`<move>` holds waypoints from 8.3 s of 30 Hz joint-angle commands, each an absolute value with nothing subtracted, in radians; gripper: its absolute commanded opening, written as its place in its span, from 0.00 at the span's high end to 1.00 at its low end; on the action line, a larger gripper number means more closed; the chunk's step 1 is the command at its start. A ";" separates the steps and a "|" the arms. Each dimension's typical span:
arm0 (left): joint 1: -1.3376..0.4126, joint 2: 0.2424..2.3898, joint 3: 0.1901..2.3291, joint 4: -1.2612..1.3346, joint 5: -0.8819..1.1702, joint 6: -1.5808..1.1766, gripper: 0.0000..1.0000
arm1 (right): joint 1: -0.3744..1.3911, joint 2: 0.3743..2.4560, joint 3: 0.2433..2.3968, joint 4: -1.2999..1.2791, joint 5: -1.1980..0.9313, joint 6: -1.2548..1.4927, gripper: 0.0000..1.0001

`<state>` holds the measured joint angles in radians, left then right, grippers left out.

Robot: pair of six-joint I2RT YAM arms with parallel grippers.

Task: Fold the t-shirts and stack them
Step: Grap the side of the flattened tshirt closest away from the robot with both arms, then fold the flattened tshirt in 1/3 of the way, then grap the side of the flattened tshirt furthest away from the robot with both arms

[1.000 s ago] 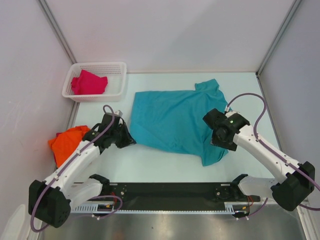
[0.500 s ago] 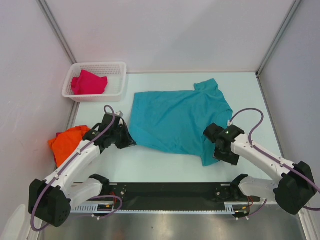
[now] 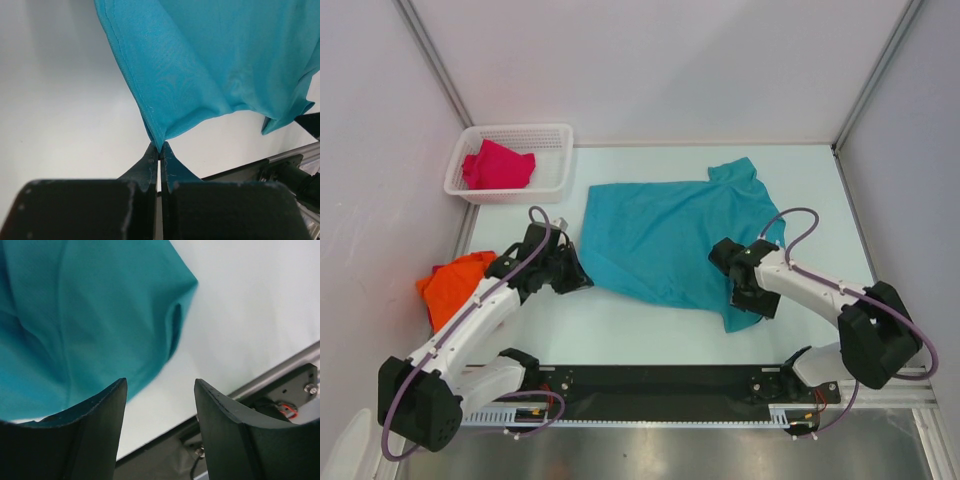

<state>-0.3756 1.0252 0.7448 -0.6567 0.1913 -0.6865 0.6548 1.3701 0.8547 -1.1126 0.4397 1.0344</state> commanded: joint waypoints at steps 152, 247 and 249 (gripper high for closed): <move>-0.052 1.462 1.052 -0.546 0.471 -0.568 0.99 | 0.322 1.423 1.178 -0.856 0.597 0.637 1.00; 0.034 2.083 1.612 -0.331 0.526 -0.538 0.00 | -0.156 2.411 1.976 -0.305 -0.460 0.762 0.48; 0.032 2.109 1.630 -0.353 0.519 -0.540 0.01 | -0.149 2.434 1.994 -0.307 -0.462 0.764 0.48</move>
